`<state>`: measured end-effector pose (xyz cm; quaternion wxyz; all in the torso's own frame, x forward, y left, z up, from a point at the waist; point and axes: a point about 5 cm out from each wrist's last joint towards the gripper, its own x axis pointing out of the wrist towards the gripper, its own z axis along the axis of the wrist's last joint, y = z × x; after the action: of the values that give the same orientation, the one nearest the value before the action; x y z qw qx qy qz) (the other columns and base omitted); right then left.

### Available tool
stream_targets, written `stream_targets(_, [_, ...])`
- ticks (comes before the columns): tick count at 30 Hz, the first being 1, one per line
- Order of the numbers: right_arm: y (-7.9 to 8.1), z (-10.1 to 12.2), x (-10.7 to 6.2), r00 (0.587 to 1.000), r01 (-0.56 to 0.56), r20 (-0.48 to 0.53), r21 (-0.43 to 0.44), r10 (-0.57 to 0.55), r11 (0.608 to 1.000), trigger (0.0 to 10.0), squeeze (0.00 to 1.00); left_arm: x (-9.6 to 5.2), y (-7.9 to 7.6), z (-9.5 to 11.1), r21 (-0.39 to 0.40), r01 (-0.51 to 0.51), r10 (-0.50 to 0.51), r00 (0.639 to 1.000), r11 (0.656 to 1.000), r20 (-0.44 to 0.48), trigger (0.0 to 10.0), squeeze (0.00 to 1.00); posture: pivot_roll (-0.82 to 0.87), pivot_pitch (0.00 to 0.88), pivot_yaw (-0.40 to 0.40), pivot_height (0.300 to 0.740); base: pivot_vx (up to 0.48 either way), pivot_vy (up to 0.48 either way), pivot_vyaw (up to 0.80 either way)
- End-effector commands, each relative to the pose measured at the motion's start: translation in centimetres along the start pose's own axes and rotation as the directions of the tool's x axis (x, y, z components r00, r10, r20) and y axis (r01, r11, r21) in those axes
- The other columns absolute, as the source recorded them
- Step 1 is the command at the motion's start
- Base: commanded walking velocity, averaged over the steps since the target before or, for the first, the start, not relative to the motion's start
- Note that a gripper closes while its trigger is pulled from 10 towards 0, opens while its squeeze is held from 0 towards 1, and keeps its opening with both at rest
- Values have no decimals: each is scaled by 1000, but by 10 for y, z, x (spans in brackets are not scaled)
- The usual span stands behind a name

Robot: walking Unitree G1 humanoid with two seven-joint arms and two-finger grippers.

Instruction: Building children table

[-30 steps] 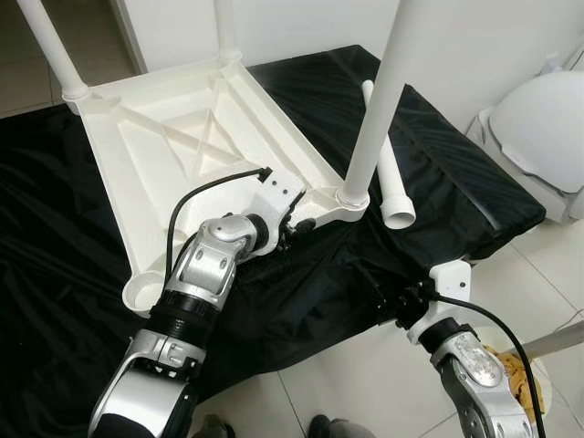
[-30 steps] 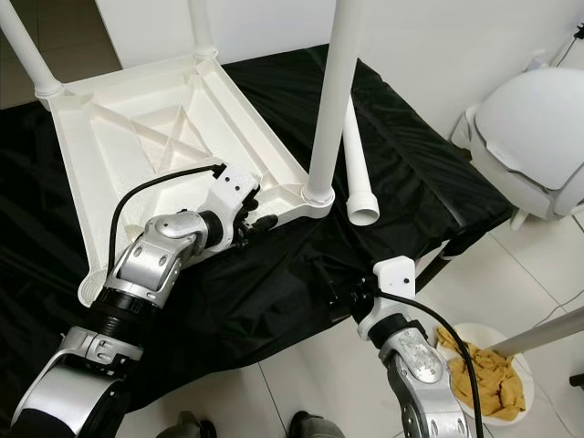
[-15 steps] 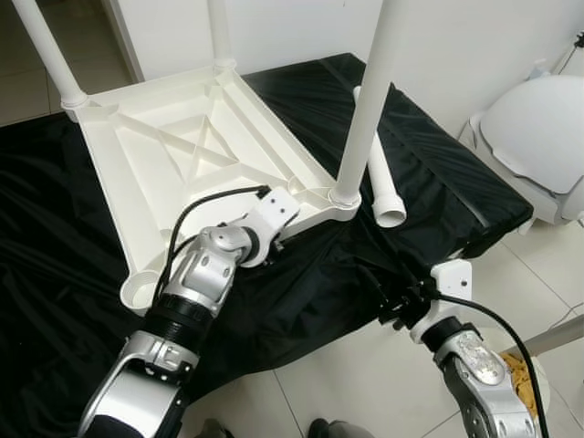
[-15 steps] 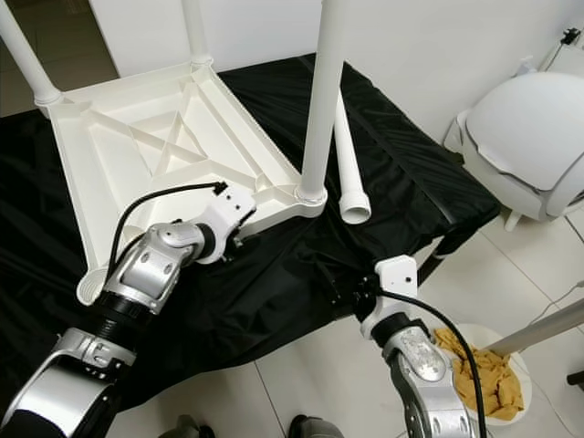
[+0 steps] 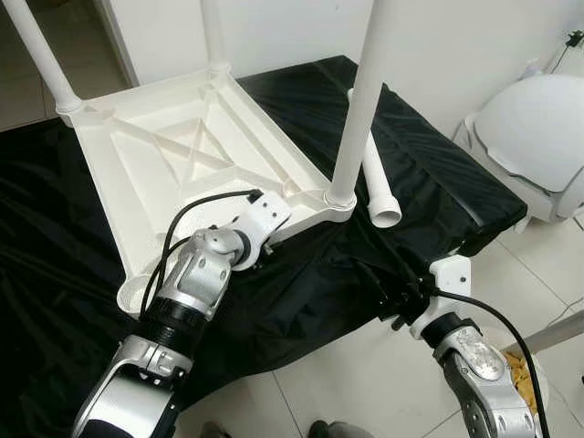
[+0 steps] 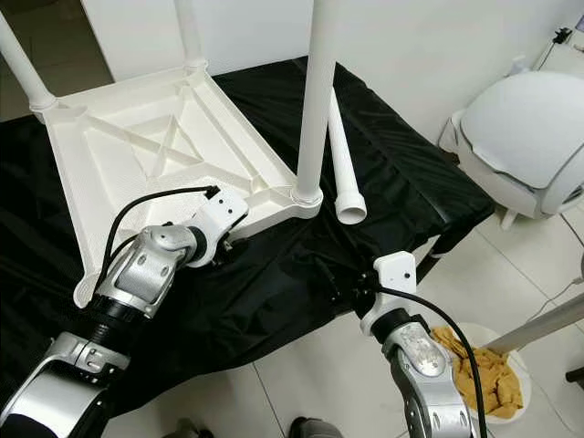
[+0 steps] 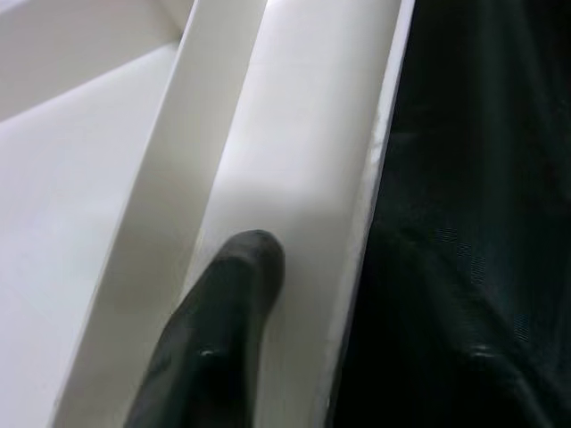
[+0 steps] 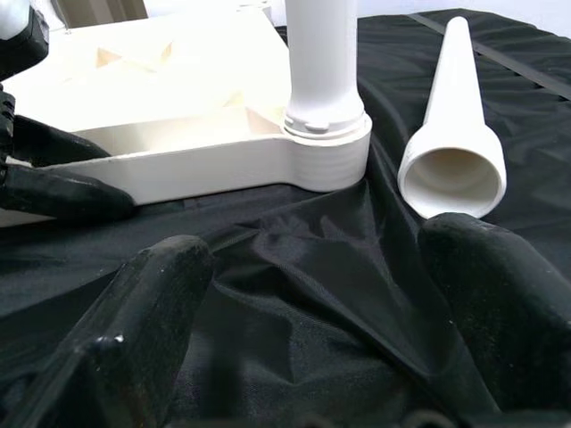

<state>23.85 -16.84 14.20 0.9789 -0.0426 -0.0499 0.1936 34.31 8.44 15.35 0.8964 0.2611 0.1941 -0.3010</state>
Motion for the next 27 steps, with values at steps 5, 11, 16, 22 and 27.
stream_targets(5, [0,-4,0,1000,-12,-21,-16,12,1000,10000,0,1,1,-24,-44,-121,115,987,992,-111,0,0,-122,117,20,740,0,0,0])
stream_targets(11, [-1,-4,0,1000,-11,-23,-21,11,1000,10000,0,-2,0,-25,-61,-127,120,987,990,-110,0,0,-119,121,19,740,0,0,0])
stream_targets(16, [-3,-3,2,1000,-20,-22,-35,19,999,10000,0,-12,2,-27,-91,-146,135,984,985,-113,0,0,-104,127,11,740,0,0,0])
stream_targets(22, [-5,-2,6,999,-34,-21,-50,33,998,10000,0,-27,7,-27,-125,-186,172,978,975,-115,0,0,-90,129,1,740,0,0,0])
stream_targets(27, [-9,-1,10,999,-45,-19,-62,44,997,10000,0,-39,10,-34,-148,-231,210,967,962,-144,0,0,-82,132,-5,740,0,0,0])
